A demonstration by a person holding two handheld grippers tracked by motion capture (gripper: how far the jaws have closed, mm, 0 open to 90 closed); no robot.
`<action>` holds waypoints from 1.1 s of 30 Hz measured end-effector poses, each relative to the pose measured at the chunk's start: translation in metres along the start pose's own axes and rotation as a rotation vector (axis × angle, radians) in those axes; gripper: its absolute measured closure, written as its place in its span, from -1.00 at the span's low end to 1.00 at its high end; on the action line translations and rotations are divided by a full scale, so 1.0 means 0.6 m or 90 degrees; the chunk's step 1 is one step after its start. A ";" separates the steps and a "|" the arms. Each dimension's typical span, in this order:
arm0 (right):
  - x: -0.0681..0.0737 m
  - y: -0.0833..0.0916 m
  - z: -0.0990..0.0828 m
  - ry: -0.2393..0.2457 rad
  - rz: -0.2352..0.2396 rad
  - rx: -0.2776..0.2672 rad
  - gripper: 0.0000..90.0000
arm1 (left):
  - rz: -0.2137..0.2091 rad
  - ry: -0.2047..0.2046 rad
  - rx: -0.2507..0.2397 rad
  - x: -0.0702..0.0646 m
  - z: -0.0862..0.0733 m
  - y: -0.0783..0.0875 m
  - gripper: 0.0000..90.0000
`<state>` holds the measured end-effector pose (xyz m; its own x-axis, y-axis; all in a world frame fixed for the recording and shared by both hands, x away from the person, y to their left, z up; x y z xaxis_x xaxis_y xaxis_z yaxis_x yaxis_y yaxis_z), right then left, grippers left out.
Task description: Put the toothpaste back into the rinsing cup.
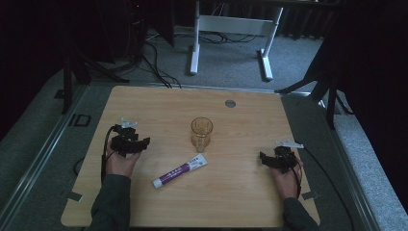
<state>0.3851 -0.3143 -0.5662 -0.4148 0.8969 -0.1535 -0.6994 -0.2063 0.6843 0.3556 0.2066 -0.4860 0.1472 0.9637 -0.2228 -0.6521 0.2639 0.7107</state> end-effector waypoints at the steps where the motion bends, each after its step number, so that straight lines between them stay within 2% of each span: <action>1: 0.000 0.000 0.000 0.000 0.000 0.000 -0.58 | -0.004 -0.003 0.002 -0.003 0.001 0.002 0.05; 5: 0.000 0.000 0.000 0.000 0.000 0.000 -0.58 | -0.010 -0.020 0.006 -0.012 0.003 0.007 0.05; 9: 0.000 0.000 0.000 0.000 0.000 0.000 -0.58 | -0.016 -0.057 0.021 -0.034 0.002 0.012 0.05; 12: 0.000 0.000 0.000 0.000 0.000 0.000 -0.58 | -0.020 -0.069 0.021 -0.043 0.002 0.014 0.06; 24: 0.000 0.000 0.000 0.000 0.000 0.000 -0.58 | -0.033 -0.101 0.039 -0.065 -0.002 0.013 0.04; 33: 0.000 0.000 0.000 0.000 0.000 0.000 -0.58 | -0.054 -0.123 0.055 -0.086 -0.001 0.015 0.04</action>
<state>0.3851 -0.3142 -0.5662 -0.4146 0.8969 -0.1537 -0.6994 -0.2060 0.6844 0.3418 0.1594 -0.4683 0.3438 0.9255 -0.1589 -0.5668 0.3394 0.7507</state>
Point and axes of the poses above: each handheld gripper's, and its own axes: y roughly backward along the jaws, z roughly out of its top, x roughly to its left, the point moved 1 cm from there along -y, roughly forward along the jaws, and after that the axes turned 12 degrees about y, right-handed, at the moved point
